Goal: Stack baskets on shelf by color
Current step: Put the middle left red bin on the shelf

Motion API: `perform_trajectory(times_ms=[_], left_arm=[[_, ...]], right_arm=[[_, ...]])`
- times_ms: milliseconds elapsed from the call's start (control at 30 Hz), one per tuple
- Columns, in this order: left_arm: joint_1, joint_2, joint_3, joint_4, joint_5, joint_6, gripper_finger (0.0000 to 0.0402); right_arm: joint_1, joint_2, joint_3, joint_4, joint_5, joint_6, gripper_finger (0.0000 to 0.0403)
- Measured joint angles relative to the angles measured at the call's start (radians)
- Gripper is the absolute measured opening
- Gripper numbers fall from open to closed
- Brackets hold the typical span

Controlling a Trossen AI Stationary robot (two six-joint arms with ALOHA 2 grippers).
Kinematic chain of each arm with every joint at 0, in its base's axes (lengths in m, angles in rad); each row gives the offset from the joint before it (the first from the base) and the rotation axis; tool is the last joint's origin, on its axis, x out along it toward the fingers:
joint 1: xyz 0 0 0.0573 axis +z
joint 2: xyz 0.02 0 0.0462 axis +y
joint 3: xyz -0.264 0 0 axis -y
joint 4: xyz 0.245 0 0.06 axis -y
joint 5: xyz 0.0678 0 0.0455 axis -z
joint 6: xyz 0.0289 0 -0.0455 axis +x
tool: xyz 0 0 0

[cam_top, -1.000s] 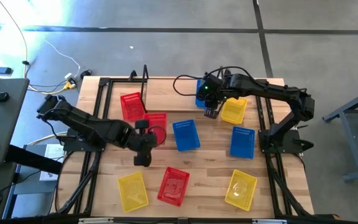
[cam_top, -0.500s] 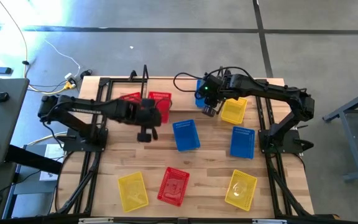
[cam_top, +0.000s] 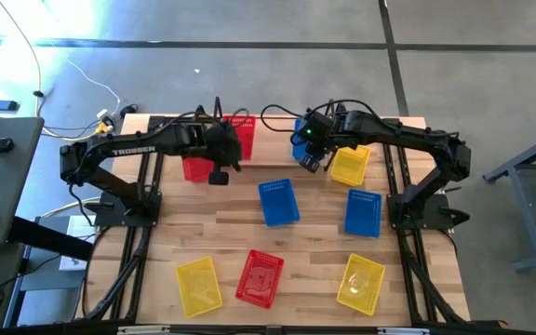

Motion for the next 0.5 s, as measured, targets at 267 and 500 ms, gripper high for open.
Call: perform_trajectory(times_ms=[267,500], left_arm=[[0.074,0.045,-0.005,0.004,0.05,0.029,0.0],[0.09,0.127,-0.005,0.026,0.04,0.033,0.0]], right_arm=[[0.0,0.0,0.0,0.0,-0.003,0.03,0.0092],[0.0,0.0,0.0,0.0,-0.003,0.03,0.0092]])
